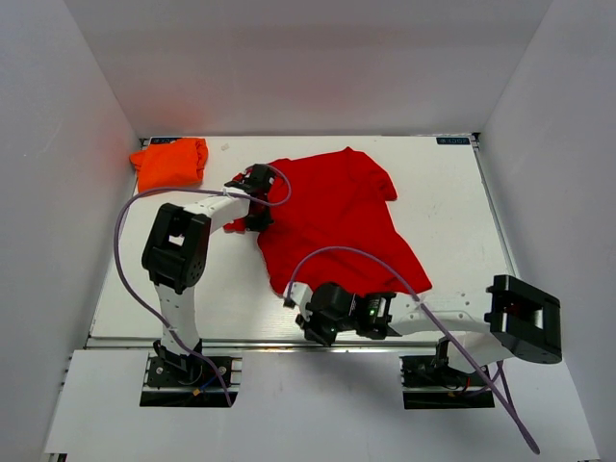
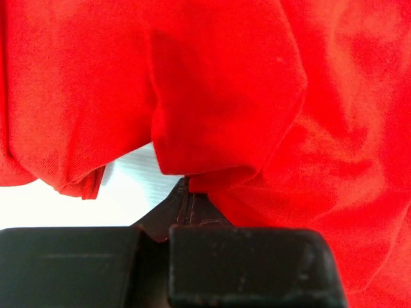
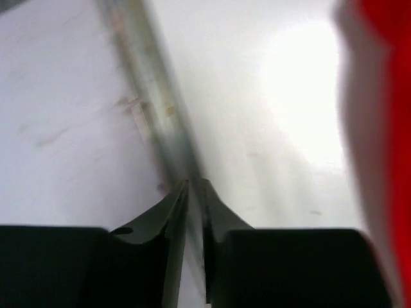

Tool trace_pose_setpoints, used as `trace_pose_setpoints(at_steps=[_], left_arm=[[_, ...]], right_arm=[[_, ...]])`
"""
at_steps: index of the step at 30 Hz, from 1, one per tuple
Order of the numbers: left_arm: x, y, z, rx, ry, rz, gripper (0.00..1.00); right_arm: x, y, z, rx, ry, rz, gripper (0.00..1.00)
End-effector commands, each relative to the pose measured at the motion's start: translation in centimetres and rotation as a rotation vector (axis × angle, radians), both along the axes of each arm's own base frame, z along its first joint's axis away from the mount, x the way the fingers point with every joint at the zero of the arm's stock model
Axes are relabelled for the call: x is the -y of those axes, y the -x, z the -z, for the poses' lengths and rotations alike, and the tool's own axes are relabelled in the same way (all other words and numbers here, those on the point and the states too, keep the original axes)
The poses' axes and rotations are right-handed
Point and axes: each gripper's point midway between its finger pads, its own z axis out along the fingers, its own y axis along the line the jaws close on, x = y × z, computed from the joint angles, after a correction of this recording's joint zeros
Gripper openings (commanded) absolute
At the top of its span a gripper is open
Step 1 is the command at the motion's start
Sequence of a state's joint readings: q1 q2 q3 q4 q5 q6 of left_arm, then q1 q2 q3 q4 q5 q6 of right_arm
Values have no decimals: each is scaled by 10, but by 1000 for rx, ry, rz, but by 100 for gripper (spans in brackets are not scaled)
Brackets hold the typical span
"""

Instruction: Fold and stack the t-shirts

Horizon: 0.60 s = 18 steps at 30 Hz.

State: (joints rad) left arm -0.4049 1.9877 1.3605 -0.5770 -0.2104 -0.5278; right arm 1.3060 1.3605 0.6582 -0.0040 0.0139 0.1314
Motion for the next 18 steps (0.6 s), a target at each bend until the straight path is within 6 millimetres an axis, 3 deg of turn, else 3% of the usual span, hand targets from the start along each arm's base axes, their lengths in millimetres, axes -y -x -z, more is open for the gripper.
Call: trace_pose_setpoints(at_steps=[1,3,4,8,10,13,14,16,17,18], left_arm=[[-39,21,22,-80,-108,-51,0],[-41,23,19,-72,-114,-55,0],[-40,21,16,-63,-110,-55,0],[-49,23,6,-53,-124,-71,0],[-49,26,5,-52,-124,-71,0],[-46,25,-3,-32,-97,-66,0],[-47,28,-4,-30,-96,-66,0],[-45,29,-6,-24,-84,-63,0],[-43,28,-9,-18,-73,-60,0],[-43,28,-9,-18,-73,-60,0]], right_arm=[[-14,45,-8,-134,-35,-155,21],[-17,55,-15,-161,-56,-211,34],[-24,55,-25,-147,-80,-235,47],[-26,41,-53,-91,-148,-171,54],[-23,8,-59,-14,-155,38,64],[-17,-36,-84,104,-230,254,68],[-23,-43,-98,124,-267,271,68],[-30,-52,-93,125,-245,297,68],[-43,-59,-113,140,-278,303,68],[-51,-62,-90,130,-211,309,68]])
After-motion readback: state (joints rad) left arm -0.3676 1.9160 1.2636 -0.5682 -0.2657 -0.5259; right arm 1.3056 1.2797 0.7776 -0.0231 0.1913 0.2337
